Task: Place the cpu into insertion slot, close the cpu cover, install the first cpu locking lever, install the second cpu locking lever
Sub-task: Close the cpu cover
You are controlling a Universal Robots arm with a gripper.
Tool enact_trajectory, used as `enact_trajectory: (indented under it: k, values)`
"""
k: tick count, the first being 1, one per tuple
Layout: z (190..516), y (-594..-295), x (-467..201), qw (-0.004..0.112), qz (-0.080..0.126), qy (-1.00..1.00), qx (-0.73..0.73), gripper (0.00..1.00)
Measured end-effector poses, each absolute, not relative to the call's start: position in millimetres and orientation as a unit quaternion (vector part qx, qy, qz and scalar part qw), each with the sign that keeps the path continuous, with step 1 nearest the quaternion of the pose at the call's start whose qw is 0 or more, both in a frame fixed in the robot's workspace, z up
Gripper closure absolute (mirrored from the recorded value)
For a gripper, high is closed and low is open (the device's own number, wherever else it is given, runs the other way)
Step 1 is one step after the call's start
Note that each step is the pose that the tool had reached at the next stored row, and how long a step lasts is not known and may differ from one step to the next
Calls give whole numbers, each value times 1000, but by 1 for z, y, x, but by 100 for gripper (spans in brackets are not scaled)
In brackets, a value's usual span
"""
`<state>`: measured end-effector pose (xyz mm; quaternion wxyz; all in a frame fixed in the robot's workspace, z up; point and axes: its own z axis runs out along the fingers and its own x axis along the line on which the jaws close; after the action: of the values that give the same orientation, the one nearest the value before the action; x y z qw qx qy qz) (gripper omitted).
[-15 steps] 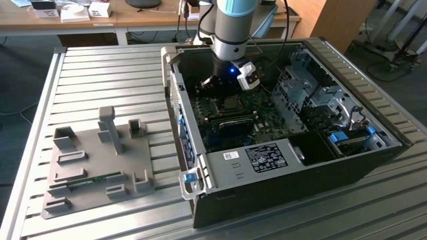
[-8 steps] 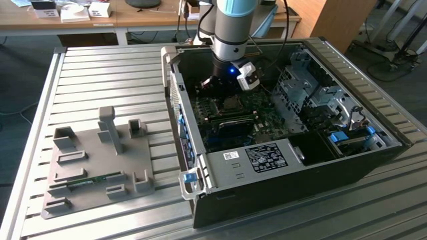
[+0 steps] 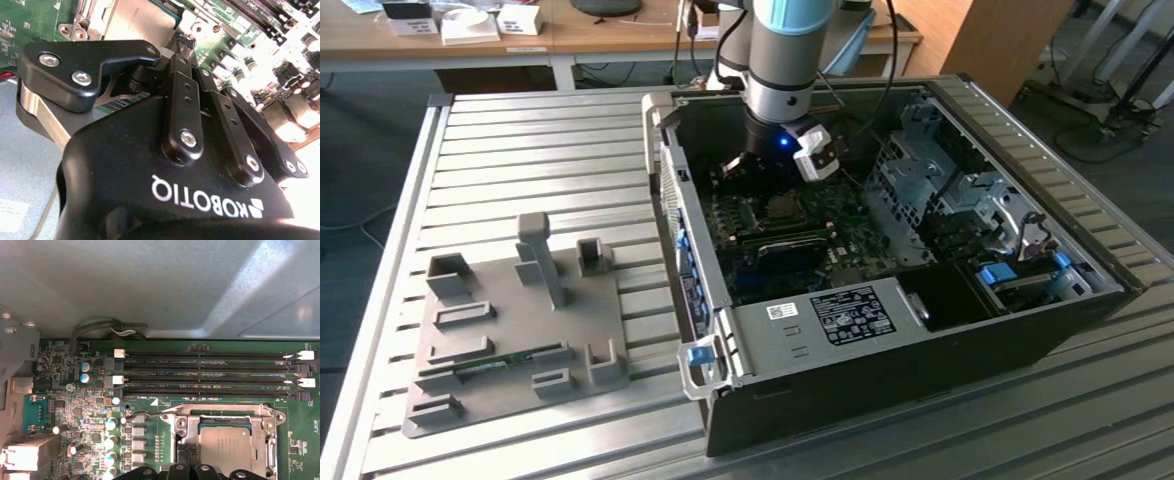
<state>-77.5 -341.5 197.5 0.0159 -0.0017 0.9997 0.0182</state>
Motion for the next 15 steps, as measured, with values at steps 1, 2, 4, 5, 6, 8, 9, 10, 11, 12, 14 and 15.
enact_trajectory:
  k: [1, 2, 4, 5, 6, 8, 9, 10, 11, 12, 14, 15]
  values:
    - [197, -341, -78, 16, 18, 1000, -2, 89]
    - [197, -342, -78, 16, 18, 1000, -2, 89]
    - [197, -342, -78, 16, 18, 1000, -2, 89]
    - [197, -342, -78, 16, 18, 1000, -2, 89]
    - [196, -342, -78, 16, 18, 1000, -2, 89]
    - [196, -341, -78, 16, 18, 1000, -2, 89]
    - [196, -341, -78, 16, 18, 1000, -2, 89]
    - [196, -341, -78, 16, 18, 1000, -2, 89]
    - [196, -341, -78, 16, 18, 1000, -2, 89]
    - [196, -342, -78, 16, 18, 1000, -2, 89]
    - [197, -341, -78, 16, 18, 1000, -2, 89]
    - [198, -341, -77, 16, 19, 1000, -2, 89]
